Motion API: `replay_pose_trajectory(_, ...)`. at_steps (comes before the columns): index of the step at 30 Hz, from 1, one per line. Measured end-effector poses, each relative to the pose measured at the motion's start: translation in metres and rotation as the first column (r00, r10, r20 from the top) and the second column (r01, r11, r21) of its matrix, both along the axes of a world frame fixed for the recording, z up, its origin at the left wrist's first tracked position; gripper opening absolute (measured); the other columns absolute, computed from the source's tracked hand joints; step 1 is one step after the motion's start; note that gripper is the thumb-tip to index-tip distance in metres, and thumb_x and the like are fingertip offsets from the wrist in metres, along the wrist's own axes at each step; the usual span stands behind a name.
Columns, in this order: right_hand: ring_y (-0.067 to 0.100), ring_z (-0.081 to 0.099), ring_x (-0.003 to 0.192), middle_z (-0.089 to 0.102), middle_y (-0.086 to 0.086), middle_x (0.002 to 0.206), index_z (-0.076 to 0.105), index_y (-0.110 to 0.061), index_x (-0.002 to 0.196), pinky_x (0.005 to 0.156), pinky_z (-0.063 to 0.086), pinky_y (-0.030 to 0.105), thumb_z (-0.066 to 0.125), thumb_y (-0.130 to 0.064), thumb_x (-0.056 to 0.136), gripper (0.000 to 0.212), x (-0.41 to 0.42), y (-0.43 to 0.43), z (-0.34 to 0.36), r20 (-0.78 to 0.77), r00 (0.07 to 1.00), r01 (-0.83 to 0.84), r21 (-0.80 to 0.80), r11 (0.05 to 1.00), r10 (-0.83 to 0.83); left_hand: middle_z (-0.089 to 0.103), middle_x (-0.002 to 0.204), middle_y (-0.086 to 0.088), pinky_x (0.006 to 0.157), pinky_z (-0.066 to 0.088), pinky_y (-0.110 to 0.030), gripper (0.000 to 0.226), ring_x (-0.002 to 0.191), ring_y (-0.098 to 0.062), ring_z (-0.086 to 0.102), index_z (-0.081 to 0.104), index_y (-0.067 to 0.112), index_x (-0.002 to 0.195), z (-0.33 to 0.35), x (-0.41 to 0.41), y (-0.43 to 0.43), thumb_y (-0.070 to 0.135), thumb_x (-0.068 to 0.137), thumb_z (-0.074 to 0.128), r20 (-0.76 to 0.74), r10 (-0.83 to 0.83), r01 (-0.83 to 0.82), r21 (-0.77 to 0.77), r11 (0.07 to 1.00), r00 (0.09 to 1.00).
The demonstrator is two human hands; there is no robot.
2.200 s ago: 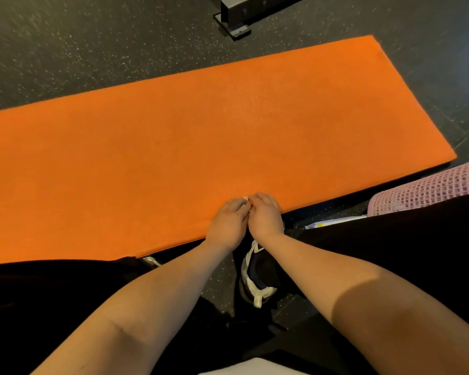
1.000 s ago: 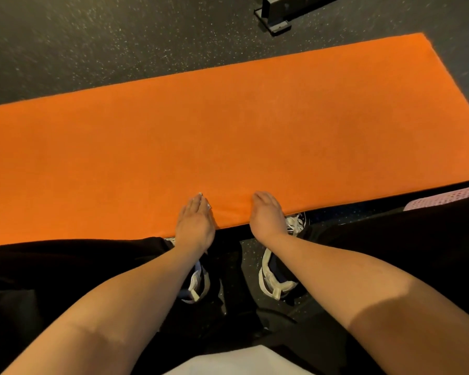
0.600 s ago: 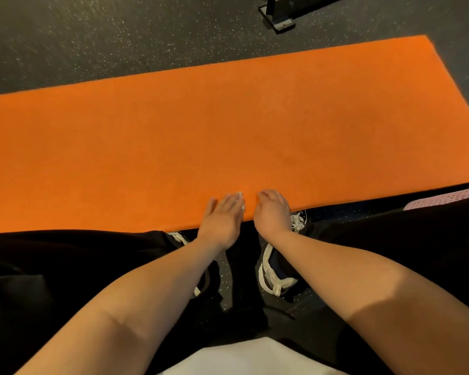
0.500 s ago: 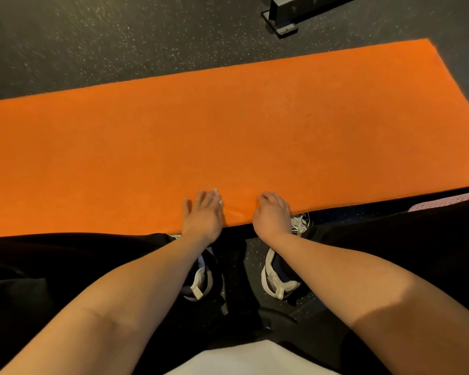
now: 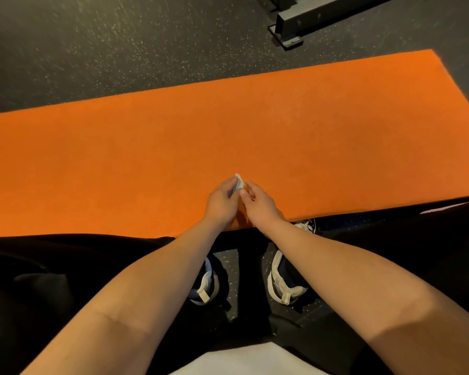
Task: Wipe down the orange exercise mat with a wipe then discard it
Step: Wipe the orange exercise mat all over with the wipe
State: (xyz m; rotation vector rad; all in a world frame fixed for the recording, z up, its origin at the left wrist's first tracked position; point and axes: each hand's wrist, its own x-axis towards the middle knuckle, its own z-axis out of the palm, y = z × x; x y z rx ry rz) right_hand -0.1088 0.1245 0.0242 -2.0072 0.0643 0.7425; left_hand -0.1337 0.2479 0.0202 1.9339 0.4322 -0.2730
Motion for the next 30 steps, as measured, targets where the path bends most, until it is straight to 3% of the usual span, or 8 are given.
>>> replay_pose_trajectory(4,0.020,0.062,0.097,0.064,0.003,0.130,0.054,-0.026,0.137,0.077,0.053,0.037,0.049,-0.030,0.107,0.030,0.005,0.005,0.007,-0.041,0.991,0.128,0.047,0.991,-0.126,0.047,0.153,-0.004,0.113,0.040,-0.036,0.043,0.141,-0.021,0.044,0.050,0.013,0.147,0.003,0.001,-0.001,0.022,0.105,0.052,-0.055,0.145,-0.152,-0.147,0.977,0.988)
replay_pose_trajectory(7,0.019,0.050,0.067,0.064,0.005,0.100,0.060,-0.022,0.115,0.054,0.038,0.032,0.046,-0.016,0.106,0.018,0.007,0.004,0.004,-0.040,0.982,0.188,0.009,0.982,-0.187,0.053,0.147,-0.007,0.101,0.045,-0.030,0.043,0.134,-0.024,0.051,0.054,0.010,0.143,0.004,-0.001,-0.004,0.025,0.103,0.056,-0.056,0.184,-0.188,-0.077,0.979,0.981)
replay_pose_trajectory(12,0.023,0.054,0.080,0.063,0.002,0.095,0.063,-0.021,0.101,0.072,0.050,0.050,0.046,-0.008,0.102,0.022,0.005,0.006,0.008,-0.128,0.951,0.291,0.077,0.954,-0.280,0.074,0.106,-0.005,0.076,0.055,-0.038,0.027,0.094,-0.023,0.069,0.072,0.012,0.121,-0.002,0.000,-0.008,0.023,0.100,0.059,-0.096,0.243,-0.246,-0.018,0.969,0.965)
replay_pose_trajectory(16,0.021,0.059,0.098,0.064,0.003,0.114,0.066,-0.020,0.107,0.091,0.052,0.048,0.049,-0.016,0.103,0.018,0.004,0.011,0.008,-0.177,0.935,0.331,0.132,0.935,-0.306,0.056,0.060,-0.001,0.053,0.031,-0.031,0.033,0.053,-0.020,0.043,0.063,0.010,0.069,-0.003,0.001,-0.009,0.019,0.100,0.053,-0.041,0.251,-0.248,0.066,0.966,0.967)
replay_pose_trajectory(20,0.020,0.060,0.106,0.062,-0.003,0.115,0.062,-0.022,0.116,0.093,0.052,0.043,0.056,-0.039,0.104,0.021,0.002,0.011,0.008,-0.207,0.946,0.290,0.205,0.935,-0.249,0.062,0.077,0.000,0.057,0.038,-0.031,0.026,0.066,-0.019,0.054,0.061,0.016,0.087,0.002,0.006,-0.009,0.026,0.105,0.046,-0.083,0.223,-0.217,0.069,0.974,0.971)
replay_pose_trajectory(25,0.021,0.057,0.099,0.053,0.000,0.114,0.070,-0.018,0.114,0.083,0.045,0.035,0.057,-0.015,0.102,0.017,0.014,0.000,-0.006,0.105,0.990,0.104,-0.041,0.994,-0.099,0.065,0.084,0.001,0.063,0.046,-0.036,0.022,0.070,-0.019,0.059,0.062,0.017,0.104,0.002,0.003,-0.009,0.029,0.107,0.043,-0.040,0.153,-0.149,0.094,0.984,0.987)
replay_pose_trajectory(28,0.031,0.054,0.118,0.046,0.006,0.124,0.066,-0.009,0.121,0.099,0.043,0.041,0.054,-0.008,0.099,0.025,0.023,-0.030,-0.019,0.199,0.980,0.070,-0.337,0.939,-0.002,0.067,0.120,-0.003,0.101,0.043,-0.046,0.031,0.117,-0.027,0.059,0.059,0.025,0.131,-0.011,-0.006,0.007,0.034,0.107,0.042,-0.095,-0.014,0.051,0.402,0.914,0.995)
replay_pose_trajectory(30,0.032,0.034,0.139,0.036,0.009,0.149,0.054,-0.009,0.138,0.116,0.029,0.042,0.046,-0.010,0.100,0.039,0.019,-0.045,-0.030,0.170,0.965,-0.060,-0.596,0.801,0.199,0.042,0.155,0.000,0.120,0.020,-0.049,0.042,0.148,-0.026,0.028,0.045,0.027,0.147,-0.020,-0.015,0.016,0.038,0.108,0.037,-0.219,-0.100,0.206,0.539,0.817,0.971)
